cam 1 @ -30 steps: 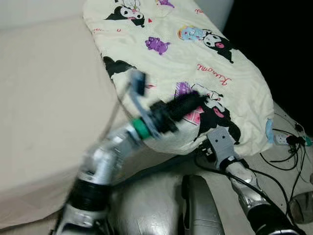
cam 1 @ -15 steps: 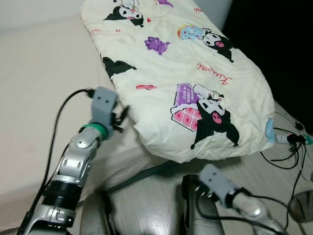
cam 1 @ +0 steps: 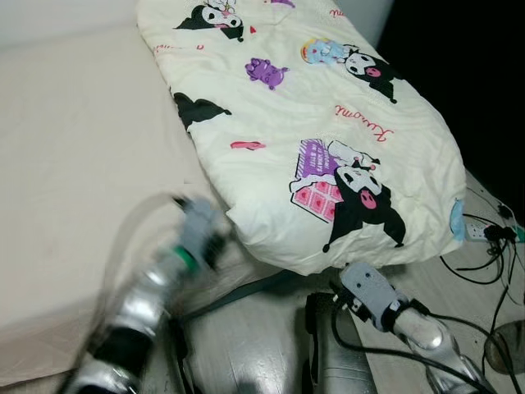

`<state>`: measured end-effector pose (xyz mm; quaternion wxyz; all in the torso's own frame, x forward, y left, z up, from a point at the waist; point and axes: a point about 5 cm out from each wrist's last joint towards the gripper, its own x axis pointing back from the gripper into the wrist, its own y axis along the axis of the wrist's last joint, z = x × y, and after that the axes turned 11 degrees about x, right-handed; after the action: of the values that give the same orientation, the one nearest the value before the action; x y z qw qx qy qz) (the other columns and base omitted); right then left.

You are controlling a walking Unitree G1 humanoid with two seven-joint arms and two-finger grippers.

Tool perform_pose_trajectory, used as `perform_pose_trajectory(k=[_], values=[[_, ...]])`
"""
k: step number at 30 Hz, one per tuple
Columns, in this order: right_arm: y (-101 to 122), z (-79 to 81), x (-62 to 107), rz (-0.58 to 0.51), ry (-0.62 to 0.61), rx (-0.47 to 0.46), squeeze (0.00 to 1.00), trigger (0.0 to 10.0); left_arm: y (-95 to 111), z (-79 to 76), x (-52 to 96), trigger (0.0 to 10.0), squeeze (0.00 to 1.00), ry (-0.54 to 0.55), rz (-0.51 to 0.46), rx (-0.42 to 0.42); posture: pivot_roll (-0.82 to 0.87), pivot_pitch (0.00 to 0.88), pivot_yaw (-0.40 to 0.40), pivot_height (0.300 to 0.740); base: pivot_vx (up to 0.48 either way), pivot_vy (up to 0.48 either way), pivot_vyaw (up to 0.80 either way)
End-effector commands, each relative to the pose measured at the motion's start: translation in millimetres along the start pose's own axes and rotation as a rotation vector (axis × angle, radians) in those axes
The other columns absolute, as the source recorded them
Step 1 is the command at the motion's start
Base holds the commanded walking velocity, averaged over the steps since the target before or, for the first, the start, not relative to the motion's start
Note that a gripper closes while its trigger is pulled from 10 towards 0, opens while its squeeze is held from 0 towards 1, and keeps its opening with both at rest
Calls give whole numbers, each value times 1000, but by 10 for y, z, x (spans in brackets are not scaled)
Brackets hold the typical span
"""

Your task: Clean up the room

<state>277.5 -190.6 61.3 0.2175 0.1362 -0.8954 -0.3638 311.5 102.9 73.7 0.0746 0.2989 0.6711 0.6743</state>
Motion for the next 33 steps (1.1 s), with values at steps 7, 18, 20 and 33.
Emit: perform_pose_trajectory(k=[7, 18, 20, 33], values=[[40, -180, -31, -9, -77, -31, 0, 10000, 116, -368, -41, 10000, 0, -177, -54, 267, -141, 128, 52, 535, 0, 0, 0], [22, -137, -92, 5, -45, -31, 0, 10000, 671, -308, 522, 10000, 0, -676, -159, 342, -124, 132, 61, 535, 0, 0, 0], [20, -137, -96, 6, -42, -30, 0, 10000, 702, -291, 609, 10000, 0, -716, -149, 333, -124, 132, 61, 535, 0, 0, 0], [288, 326, -123, -143, 391, -6, 0, 10000, 278, -280, 1133, 10000, 0, -795, 113, 299, -128, 136, 69, 535, 0, 0, 0]])
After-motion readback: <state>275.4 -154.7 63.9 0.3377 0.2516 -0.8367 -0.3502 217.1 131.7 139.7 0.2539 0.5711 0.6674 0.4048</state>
